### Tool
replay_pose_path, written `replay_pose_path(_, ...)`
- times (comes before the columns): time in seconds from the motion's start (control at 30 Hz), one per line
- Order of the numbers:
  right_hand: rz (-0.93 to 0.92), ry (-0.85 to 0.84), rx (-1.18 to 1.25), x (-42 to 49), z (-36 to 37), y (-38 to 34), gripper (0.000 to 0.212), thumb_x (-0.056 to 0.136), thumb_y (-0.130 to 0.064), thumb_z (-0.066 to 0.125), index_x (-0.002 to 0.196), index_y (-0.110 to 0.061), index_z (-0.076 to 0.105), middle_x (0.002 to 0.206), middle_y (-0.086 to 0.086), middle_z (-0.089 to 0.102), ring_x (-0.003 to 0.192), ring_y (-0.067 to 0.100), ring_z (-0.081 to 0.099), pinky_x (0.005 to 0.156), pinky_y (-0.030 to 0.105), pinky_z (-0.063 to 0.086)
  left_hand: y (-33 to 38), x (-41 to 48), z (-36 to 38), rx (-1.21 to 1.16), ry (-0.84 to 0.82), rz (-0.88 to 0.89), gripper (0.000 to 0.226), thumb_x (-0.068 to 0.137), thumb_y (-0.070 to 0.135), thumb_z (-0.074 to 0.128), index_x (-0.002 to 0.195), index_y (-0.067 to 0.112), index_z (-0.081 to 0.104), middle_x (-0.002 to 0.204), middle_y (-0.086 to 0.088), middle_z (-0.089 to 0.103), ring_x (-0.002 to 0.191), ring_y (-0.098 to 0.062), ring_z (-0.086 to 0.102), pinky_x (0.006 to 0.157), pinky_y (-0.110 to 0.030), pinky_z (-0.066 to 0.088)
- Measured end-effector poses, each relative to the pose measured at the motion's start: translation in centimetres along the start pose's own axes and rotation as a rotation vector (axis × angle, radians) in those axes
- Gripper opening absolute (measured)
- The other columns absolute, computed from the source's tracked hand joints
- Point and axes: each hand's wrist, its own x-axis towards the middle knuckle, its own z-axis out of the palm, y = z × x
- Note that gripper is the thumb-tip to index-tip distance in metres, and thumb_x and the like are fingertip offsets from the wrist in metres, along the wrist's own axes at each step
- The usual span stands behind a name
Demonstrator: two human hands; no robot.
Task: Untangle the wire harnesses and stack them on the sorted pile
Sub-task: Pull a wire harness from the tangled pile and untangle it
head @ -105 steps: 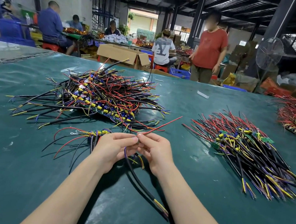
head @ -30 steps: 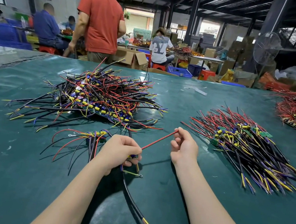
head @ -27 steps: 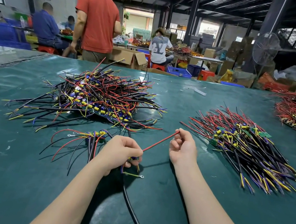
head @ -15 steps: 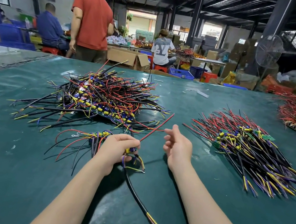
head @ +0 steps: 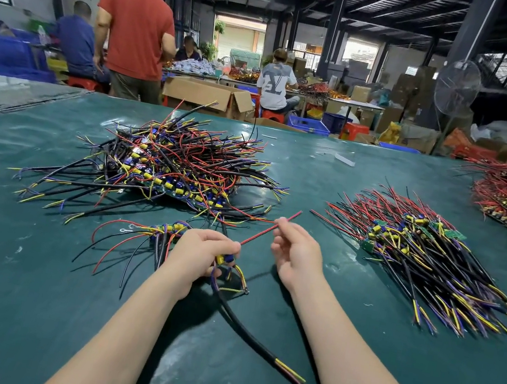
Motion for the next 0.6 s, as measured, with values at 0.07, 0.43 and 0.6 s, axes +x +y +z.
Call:
replay_pose_path(0.07, -0.029, 0.06, 0.046, 0.5, -0.8, -0.6, 0.02, 0.089, -0.006, 0.058, 0.069, -0.008, 0.057, 0.04, -0.005, 0.055, 0.032, 0.001, 0.048, 0.036, 0.011, 0.042, 0.0, 0.0, 0.0, 0.043, -0.014, -0.001, 0.025, 0.081, 0.007, 0.066, 0.057, 0.014, 0.065, 0.05, 0.006, 0.061, 0.048, -0.007, 0.057, 0.04, -0.015, 0.041)
replay_pose_path(0.43, -0.057, 0.183, 0.182, 1.4, -1.2, -0.8, 0.028, 0.09, -0.004, 0.046, 0.063, -0.012, 0.048, 0.034, -0.005, 0.045, 0.027, 0.002, 0.034, 0.032, 0.009, 0.022, 0.6, -0.9, -0.3, 0.421, -0.359, 0.149, 0.015, 0.08, 0.009, 0.069, 0.066, 0.015, 0.066, 0.059, 0.006, 0.065, 0.056, -0.003, 0.056, 0.064, -0.013, 0.044)
replay_pose_path(0.6, -0.039, 0.167, 0.132, 0.9, -1.0, -0.5, 0.035, 0.097, -0.029, 0.046, 0.067, -0.012, 0.051, 0.034, -0.005, 0.045, 0.027, 0.003, 0.033, 0.031, 0.01, 0.025, 0.7, -1.0, -1.2, 0.444, -0.394, 0.133, 0.02, 0.079, 0.004, 0.068, 0.065, 0.016, 0.062, 0.05, 0.008, 0.061, 0.043, 0.0, 0.047, 0.043, -0.008, 0.033)
